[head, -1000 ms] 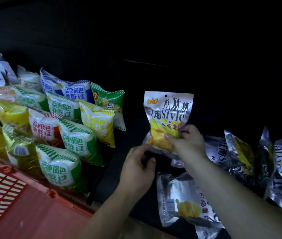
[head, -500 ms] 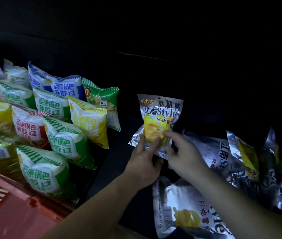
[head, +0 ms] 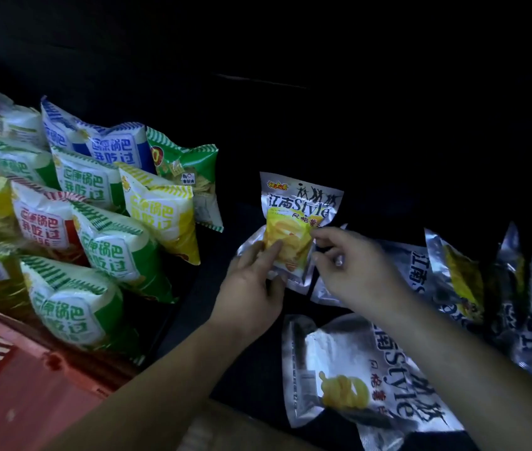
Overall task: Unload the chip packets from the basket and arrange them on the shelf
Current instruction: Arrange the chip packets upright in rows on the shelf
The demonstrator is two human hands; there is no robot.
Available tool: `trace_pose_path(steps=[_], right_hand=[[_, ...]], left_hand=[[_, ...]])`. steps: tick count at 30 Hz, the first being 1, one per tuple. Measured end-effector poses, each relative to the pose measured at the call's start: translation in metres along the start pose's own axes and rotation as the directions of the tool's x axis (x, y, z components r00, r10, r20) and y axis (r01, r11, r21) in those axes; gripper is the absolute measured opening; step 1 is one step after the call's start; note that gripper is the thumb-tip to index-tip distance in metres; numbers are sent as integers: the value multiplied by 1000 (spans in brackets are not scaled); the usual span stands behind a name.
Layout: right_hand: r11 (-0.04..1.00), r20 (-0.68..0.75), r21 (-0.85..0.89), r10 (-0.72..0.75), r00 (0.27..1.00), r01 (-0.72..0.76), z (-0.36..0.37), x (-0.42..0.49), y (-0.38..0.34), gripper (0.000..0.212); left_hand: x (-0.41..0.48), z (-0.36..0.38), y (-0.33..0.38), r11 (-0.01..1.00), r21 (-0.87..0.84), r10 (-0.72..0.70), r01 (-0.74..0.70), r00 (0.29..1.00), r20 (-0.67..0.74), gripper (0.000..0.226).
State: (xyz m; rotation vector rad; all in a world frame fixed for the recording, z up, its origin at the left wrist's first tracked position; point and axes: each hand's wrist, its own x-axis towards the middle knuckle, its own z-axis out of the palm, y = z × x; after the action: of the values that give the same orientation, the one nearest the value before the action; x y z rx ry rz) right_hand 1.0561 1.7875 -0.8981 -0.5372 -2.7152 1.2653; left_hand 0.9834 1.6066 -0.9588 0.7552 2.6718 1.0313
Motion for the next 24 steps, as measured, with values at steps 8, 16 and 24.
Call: trace_pose_path(steps=[8,16,24], right_hand=[[987,-15,-95,130,991,-131,-44,-59,22,40],[996,18,21,88,996,-89,-53,-89,27,37],[964,-246,258,6,969,59,-56,-85,-28,50]], left_hand=[[-81,12,42,940,-34,338,-338,922,188,50],[-92,25,49,899,120,372,-421,878,301,57],[-60,-55,39,827,-552,-1,107,982,188,22]])
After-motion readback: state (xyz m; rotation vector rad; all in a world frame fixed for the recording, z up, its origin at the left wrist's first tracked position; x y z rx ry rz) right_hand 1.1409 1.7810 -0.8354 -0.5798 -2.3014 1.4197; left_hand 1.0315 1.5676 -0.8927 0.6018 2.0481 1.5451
